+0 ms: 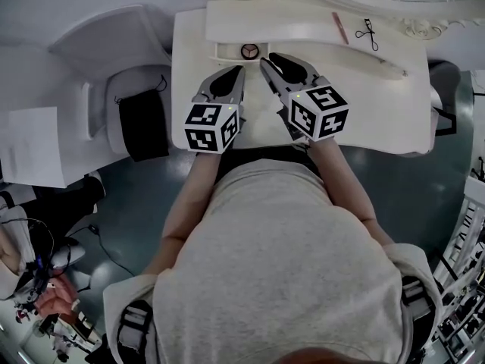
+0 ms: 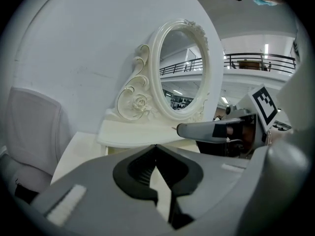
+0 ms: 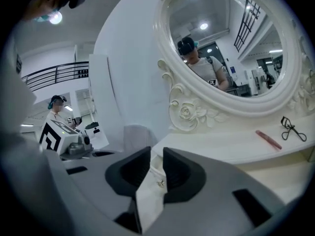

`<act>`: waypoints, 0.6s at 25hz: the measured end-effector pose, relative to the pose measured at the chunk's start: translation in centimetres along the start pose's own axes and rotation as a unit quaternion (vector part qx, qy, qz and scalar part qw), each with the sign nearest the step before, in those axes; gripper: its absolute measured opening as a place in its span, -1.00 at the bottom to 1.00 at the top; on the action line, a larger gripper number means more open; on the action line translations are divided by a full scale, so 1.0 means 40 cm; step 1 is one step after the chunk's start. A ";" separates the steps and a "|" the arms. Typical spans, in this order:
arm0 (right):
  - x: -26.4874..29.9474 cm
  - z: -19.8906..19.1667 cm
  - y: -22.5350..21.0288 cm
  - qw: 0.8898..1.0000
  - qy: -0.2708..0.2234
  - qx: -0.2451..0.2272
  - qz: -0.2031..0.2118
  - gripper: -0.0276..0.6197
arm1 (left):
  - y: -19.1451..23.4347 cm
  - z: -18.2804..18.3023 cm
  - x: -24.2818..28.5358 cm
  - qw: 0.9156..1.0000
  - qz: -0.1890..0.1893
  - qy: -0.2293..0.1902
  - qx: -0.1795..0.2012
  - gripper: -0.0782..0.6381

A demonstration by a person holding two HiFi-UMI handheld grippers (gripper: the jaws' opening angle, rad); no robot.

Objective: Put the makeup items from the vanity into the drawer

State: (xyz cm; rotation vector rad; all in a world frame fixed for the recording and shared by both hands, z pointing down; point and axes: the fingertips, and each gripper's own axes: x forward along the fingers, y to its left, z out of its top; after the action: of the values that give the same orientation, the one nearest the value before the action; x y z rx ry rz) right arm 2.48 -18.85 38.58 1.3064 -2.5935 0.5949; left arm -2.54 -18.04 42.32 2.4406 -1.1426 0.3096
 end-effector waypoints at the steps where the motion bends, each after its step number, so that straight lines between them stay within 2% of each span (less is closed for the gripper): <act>1: -0.006 0.003 -0.001 1.000 -0.003 -0.001 0.003 -0.66 | -0.004 0.007 0.001 1.000 -0.002 -0.004 0.002 -0.76; 7: -0.039 0.026 -0.005 1.000 -0.029 -0.006 0.011 -0.85 | -0.022 0.037 0.009 1.000 -0.013 -0.016 0.014 -0.76; 15: -0.092 0.068 -0.016 0.997 -0.077 -0.012 0.021 -0.89 | -0.068 0.072 0.026 0.998 -0.037 -0.047 0.028 -0.76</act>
State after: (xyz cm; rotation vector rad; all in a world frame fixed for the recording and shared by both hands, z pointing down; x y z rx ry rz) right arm 5.23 -17.67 35.09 1.3426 -2.7477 0.4862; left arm 0.29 -18.52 39.37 2.5626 -1.0930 0.2099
